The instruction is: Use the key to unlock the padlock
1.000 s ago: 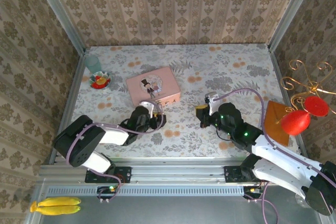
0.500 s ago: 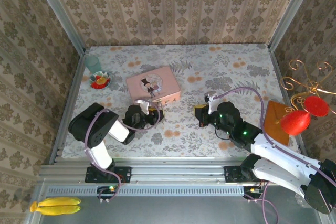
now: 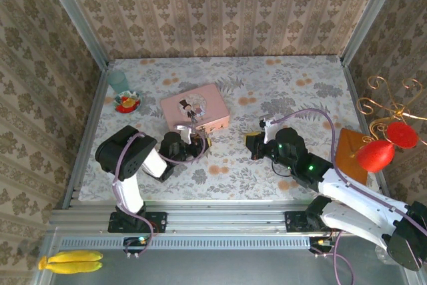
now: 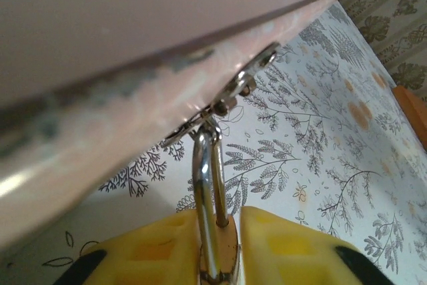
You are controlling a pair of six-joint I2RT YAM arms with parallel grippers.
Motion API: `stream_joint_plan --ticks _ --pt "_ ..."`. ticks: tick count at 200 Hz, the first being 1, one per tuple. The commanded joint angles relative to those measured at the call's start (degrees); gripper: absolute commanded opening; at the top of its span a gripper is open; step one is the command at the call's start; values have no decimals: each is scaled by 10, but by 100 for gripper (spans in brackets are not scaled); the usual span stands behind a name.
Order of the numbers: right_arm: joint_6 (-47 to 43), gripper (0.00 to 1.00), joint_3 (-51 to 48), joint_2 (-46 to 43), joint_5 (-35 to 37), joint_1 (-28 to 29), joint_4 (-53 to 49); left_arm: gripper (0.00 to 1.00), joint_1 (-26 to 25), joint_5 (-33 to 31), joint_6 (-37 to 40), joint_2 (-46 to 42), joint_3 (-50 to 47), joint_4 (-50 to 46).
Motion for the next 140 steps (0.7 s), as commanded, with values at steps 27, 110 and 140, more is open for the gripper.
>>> stream_joint_plan --ticks 27,110,140 --pt "47 0 12 37 -35 5 23 13 11 -9 -74 4 -12 23" --pt "198 0 57 188 -164 -39 32 3 11 -37 -126 -50 -34 37" --pt "251 0 62 241 -203 -43 63 0 11 -51 -171 -53 -34 39"
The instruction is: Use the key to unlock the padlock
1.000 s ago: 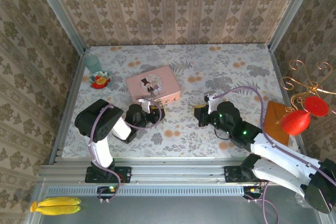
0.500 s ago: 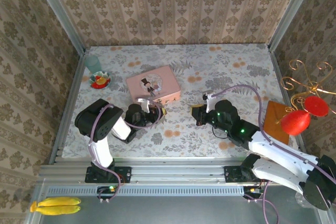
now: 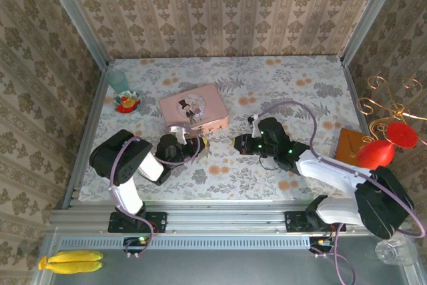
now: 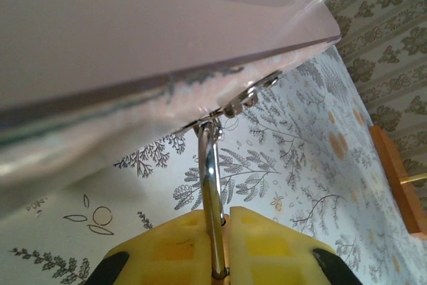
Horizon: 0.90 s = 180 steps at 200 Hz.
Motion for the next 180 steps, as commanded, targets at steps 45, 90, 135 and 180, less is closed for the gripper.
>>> stream_joint_plan --ticks 45,90,135,180 --pt "100 0 17 97 -78 -3 51 0 8 -31 -110 -24 -1 19" --pt "163 0 15 177 -133 -5 145 0 8 -37 -136 -24 2 20" --pt "184 0 31 216 -140 -6 184 0 7 -36 -170 -24 6 23" --pt "233 0 33 263 -160 -9 263 0 5 -43 -198 -41 11 21"
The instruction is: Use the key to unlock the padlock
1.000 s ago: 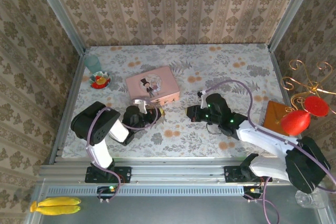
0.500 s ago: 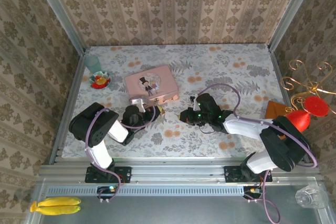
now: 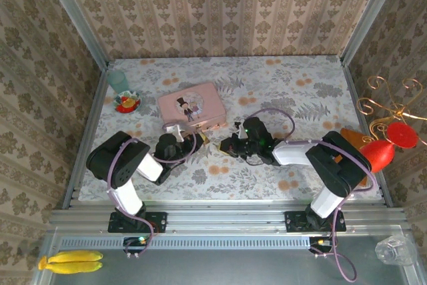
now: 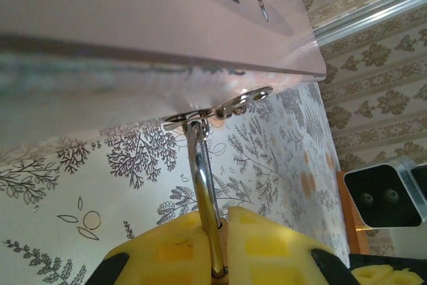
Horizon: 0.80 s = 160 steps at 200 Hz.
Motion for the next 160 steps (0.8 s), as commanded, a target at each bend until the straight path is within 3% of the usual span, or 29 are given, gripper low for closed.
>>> stream_joint_plan --ticks 1,160 --pt "39 0 5 22 -25 -3 63 0 6 -14 -66 -19 11 23" --pt "112 0 -19 95 -50 -2 190 0 11 -14 -89 -12 23 21"
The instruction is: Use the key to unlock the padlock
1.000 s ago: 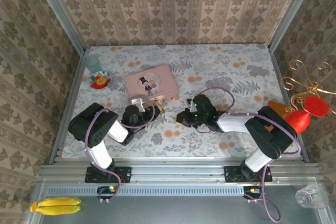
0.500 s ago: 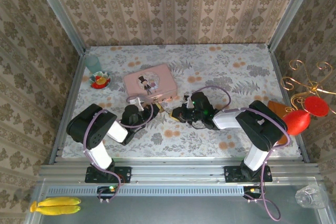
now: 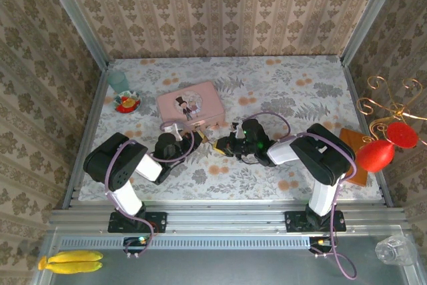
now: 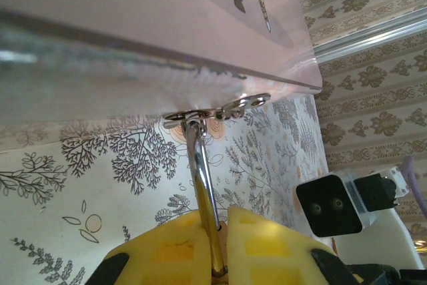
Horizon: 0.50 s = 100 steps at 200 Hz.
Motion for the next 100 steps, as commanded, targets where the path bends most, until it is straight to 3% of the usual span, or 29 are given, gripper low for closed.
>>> stream_joint_plan --ticks 1,100 --pt "23 0 -11 15 -17 1 42 0 7 -3 -50 4 20 38" --pt "95 0 -16 63 -22 1 154 0 2 -2 -55 5 28 38"
